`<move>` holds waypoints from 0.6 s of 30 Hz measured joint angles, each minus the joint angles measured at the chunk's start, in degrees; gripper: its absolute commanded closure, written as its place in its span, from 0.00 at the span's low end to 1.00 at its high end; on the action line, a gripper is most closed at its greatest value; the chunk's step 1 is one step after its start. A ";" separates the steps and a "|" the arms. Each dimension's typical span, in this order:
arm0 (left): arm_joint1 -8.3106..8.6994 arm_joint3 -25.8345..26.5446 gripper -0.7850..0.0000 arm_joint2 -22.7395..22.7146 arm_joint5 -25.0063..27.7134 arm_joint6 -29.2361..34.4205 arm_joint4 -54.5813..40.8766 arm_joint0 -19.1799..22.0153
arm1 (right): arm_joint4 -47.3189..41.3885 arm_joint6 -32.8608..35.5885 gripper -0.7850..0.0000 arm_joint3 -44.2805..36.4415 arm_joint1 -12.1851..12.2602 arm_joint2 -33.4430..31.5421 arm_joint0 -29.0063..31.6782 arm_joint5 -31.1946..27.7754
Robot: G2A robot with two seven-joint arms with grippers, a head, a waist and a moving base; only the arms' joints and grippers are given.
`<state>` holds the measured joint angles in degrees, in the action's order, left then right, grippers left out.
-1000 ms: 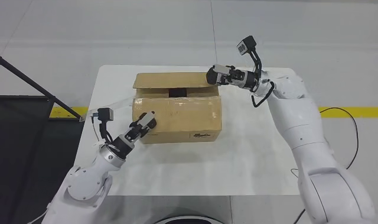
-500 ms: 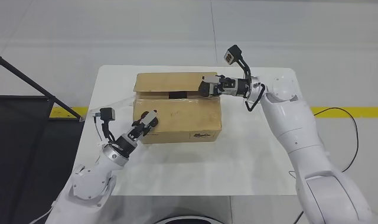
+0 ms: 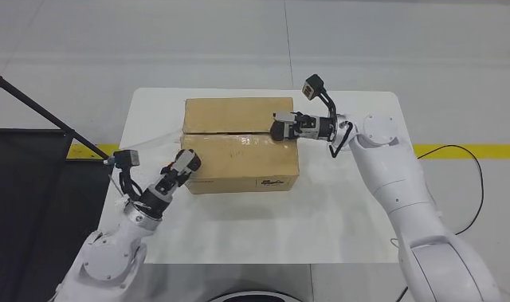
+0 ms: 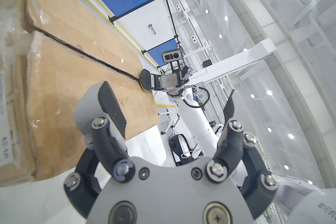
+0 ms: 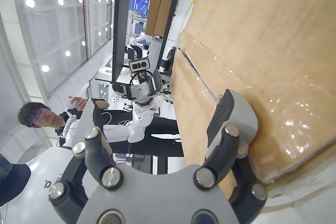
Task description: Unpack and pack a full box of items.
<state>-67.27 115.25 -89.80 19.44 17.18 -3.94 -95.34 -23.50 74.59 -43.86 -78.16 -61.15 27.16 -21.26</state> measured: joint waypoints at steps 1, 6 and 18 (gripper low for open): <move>0.02 0.21 0.00 -0.66 0.43 -0.12 -0.39 -0.58 | -0.21 0.06 0.00 0.32 -0.01 0.01 -0.06 -0.03; 0.13 0.60 0.00 -4.47 3.00 -0.57 -3.39 -3.66 | -0.92 -0.68 0.00 1.75 -0.17 0.21 -0.36 -0.43; 0.05 -0.55 0.00 -11.21 8.05 -1.13 -10.80 -8.62 | -1.82 -0.08 0.00 3.81 -0.47 1.00 -0.91 -1.21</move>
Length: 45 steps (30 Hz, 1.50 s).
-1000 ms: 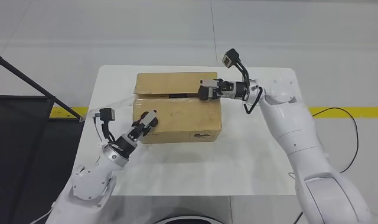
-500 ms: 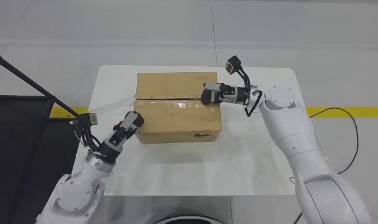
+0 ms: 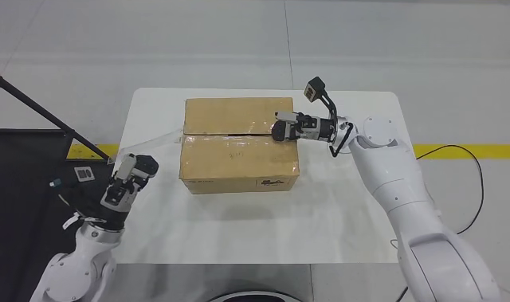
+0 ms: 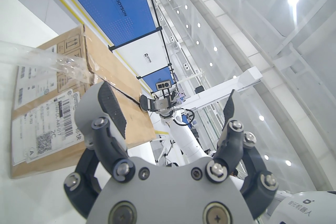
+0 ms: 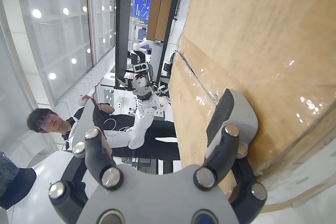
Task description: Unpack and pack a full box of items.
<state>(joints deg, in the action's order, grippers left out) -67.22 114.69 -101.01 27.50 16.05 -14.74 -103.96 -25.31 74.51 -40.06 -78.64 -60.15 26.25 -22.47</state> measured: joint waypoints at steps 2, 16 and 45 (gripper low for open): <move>-0.02 0.03 0.00 -0.54 0.21 0.18 -0.48 -0.43 | -0.05 0.00 0.00 0.06 0.01 -0.02 -0.02 -0.05; -0.07 -1.47 0.00 -0.22 -1.32 -0.76 0.58 0.09 | -0.04 -0.02 0.00 0.05 0.01 -0.03 -0.02 -0.04; -2.34 -34.87 0.00 10.15 -22.74 -11.64 -10.53 27.91 | -0.04 -0.02 0.00 0.05 0.01 -0.03 -0.02 -0.04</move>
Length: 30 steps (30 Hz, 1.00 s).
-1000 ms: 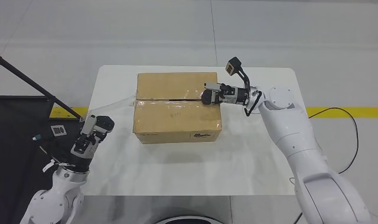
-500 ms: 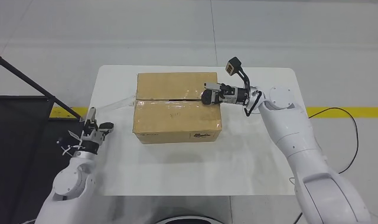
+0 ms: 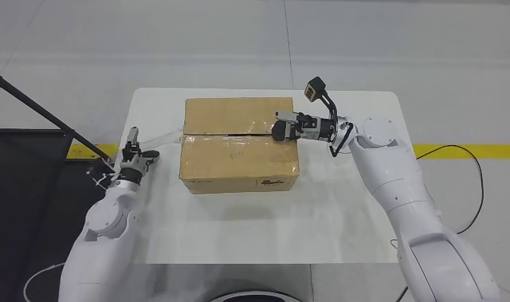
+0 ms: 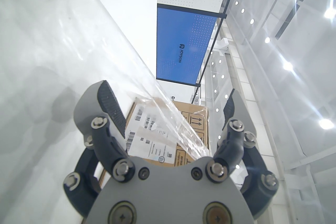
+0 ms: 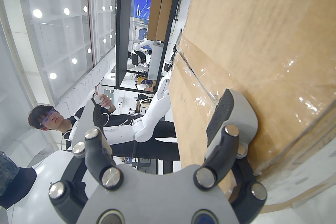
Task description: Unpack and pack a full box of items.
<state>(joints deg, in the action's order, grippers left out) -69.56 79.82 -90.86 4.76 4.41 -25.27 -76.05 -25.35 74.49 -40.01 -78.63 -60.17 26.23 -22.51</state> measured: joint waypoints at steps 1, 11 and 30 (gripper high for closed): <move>-0.07 -0.50 0.00 0.24 -0.20 -0.42 0.21 0.57 | 0.00 0.00 0.00 0.00 0.00 0.00 0.00 0.00; -0.64 -0.90 0.00 0.72 2.15 -4.89 1.90 2.68 | 0.00 0.00 0.00 0.00 0.00 0.00 0.00 0.00; -0.86 18.13 0.00 -4.29 4.17 -10.59 7.19 -3.70 | 0.00 0.00 0.00 0.00 0.00 0.00 0.00 0.00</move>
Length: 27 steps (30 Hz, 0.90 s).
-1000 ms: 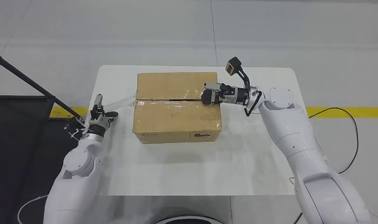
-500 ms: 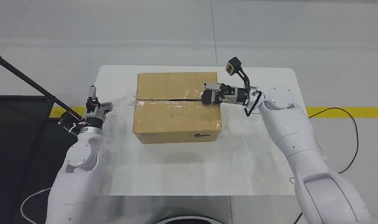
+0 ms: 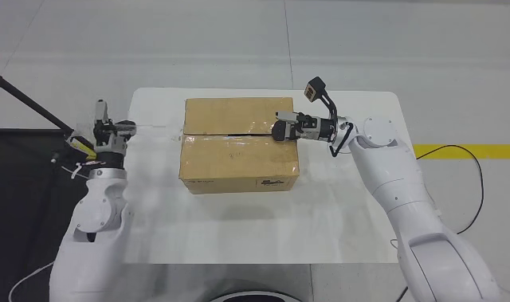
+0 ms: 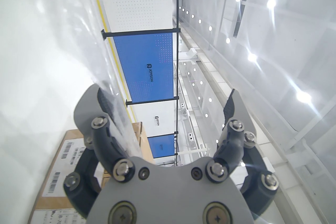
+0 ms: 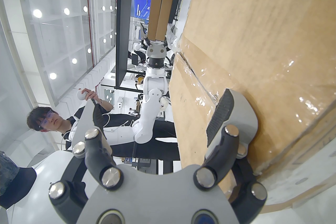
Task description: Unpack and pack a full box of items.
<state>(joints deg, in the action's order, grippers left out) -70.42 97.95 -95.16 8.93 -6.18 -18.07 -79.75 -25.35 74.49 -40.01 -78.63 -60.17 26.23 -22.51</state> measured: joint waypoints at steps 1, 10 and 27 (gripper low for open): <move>0.01 0.75 0.00 -0.35 -0.13 0.27 0.01 -0.27 | 0.00 0.00 0.00 0.00 0.00 0.00 0.00 0.00; -0.04 7.07 0.00 -0.84 -1.67 2.11 2.74 -1.20 | 0.00 0.00 0.00 0.00 0.00 0.00 0.00 0.00; -0.98 16.63 0.00 7.56 -3.81 2.57 10.69 -1.32 | 0.00 0.00 0.00 0.00 0.00 0.00 0.00 0.00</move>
<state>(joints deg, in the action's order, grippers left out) -71.40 114.57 -87.59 5.12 -3.61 -7.38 -81.08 -25.35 74.49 -40.01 -78.63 -60.17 26.23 -22.51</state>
